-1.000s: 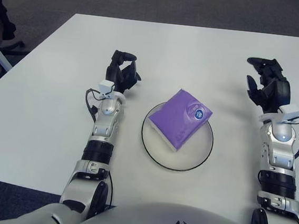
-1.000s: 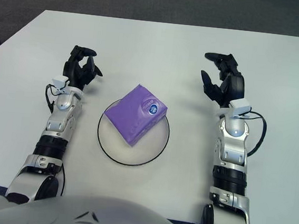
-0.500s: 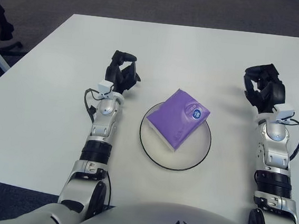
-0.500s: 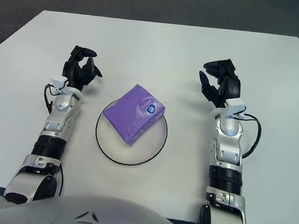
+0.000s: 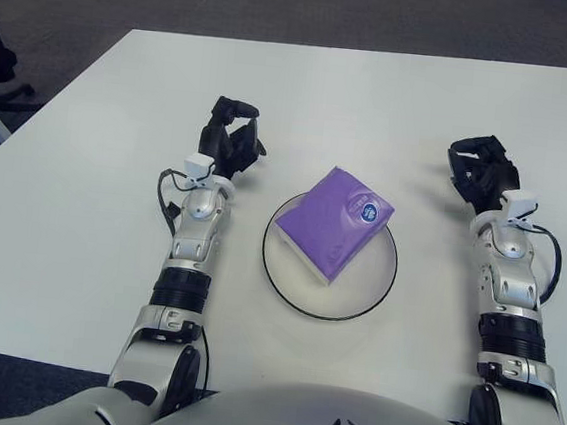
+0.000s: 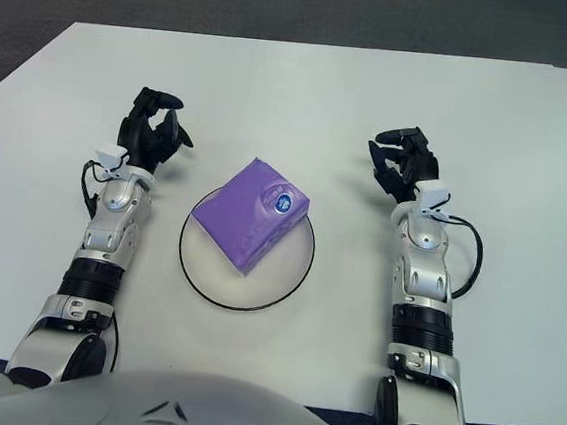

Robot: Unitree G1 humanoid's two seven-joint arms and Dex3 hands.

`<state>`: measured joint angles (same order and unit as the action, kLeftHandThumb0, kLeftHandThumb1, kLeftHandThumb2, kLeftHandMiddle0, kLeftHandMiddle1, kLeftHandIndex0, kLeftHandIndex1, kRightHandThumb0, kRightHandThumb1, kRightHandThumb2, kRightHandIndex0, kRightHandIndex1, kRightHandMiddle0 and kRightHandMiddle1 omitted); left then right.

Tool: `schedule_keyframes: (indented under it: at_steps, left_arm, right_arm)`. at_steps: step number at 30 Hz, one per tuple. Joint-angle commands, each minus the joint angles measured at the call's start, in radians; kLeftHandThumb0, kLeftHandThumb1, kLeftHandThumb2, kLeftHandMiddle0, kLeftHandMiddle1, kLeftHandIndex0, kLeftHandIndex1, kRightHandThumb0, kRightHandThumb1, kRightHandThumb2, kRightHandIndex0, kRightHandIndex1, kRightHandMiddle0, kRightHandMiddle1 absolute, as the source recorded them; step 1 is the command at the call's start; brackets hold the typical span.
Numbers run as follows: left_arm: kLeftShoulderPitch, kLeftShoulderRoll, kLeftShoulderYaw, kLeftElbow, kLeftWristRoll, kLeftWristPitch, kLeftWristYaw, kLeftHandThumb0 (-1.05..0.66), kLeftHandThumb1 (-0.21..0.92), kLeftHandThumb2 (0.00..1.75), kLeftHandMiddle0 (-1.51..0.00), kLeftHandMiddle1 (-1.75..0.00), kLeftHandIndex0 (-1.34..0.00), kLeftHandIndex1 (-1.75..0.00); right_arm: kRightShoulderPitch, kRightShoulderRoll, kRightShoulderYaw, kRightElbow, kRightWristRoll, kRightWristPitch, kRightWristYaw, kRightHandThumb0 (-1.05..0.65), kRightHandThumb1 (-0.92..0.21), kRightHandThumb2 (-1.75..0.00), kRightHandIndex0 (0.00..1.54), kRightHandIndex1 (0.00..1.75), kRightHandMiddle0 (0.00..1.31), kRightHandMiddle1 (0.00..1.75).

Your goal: Put the tissue paper into the plate.

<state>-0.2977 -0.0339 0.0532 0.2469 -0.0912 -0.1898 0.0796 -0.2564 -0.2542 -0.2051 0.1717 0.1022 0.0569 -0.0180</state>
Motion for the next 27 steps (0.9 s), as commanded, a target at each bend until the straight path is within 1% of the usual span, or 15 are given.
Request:
schedule_keyframes:
  at_steps: [1, 8, 10, 12, 15, 19, 22, 27]
  left_arm:
    - [0.161, -0.047, -0.017, 0.093, 0.012, -0.001, 0.001, -0.36, 0.81, 0.66, -0.87, -1.75, -0.27, -1.75]
    - [0.161, -0.049, -0.019, 0.097, 0.010, -0.001, 0.004, -0.36, 0.81, 0.66, -0.87, -1.75, -0.27, -1.75]
    - [0.162, -0.049, -0.019, 0.097, 0.009, 0.000, 0.003, -0.36, 0.81, 0.66, -0.87, -1.75, -0.27, -1.75]
    - [0.161, -0.049, -0.019, 0.098, 0.008, 0.000, 0.003, -0.36, 0.81, 0.66, -0.87, -1.75, -0.27, -1.75]
    - [0.161, -0.049, -0.018, 0.100, 0.007, 0.000, 0.003, -0.36, 0.81, 0.65, -0.87, -1.75, -0.27, -1.75]
    - [0.159, -0.050, -0.017, 0.103, 0.005, -0.001, 0.003, -0.36, 0.82, 0.65, -0.87, -1.75, -0.27, -1.75]
    - [0.159, -0.050, -0.016, 0.105, 0.003, -0.003, 0.002, -0.36, 0.81, 0.65, -0.87, -1.75, -0.27, -1.75]
    - [0.158, -0.050, -0.015, 0.109, 0.001, -0.004, 0.000, -0.36, 0.81, 0.65, -0.87, -1.75, -0.27, -1.75]
  right_arm:
    - [-0.021, 0.034, -0.003, 0.053, 0.046, 0.064, 0.034, -0.01, -0.92, -0.30, 0.50, 1.35, 0.30, 1.53]
    - [-0.028, 0.039, -0.007, 0.124, 0.063, 0.064, 0.069, -0.01, -0.92, -0.31, 0.53, 1.27, 0.26, 1.62]
    - [-0.034, 0.037, -0.009, 0.133, 0.065, 0.076, 0.073, -0.01, -0.89, -0.37, 0.51, 1.28, 0.24, 1.66]
    - [-0.038, 0.033, -0.006, 0.137, 0.062, 0.094, 0.075, -0.01, -0.89, -0.39, 0.51, 1.29, 0.24, 1.67]
    - [-0.042, 0.029, -0.003, 0.139, 0.056, 0.113, 0.079, -0.01, -0.83, -0.51, 0.50, 1.32, 0.23, 1.71]
    - [-0.042, 0.025, 0.006, 0.143, 0.052, 0.128, 0.092, -0.01, -0.77, -0.62, 0.49, 1.35, 0.24, 1.74]
    - [-0.040, 0.022, 0.012, 0.146, 0.050, 0.136, 0.103, -0.01, -0.73, -0.67, 0.49, 1.37, 0.25, 1.74]
    - [-0.040, 0.014, 0.019, 0.148, 0.045, 0.143, 0.120, -0.01, -0.71, -0.71, 0.50, 1.38, 0.25, 1.75]
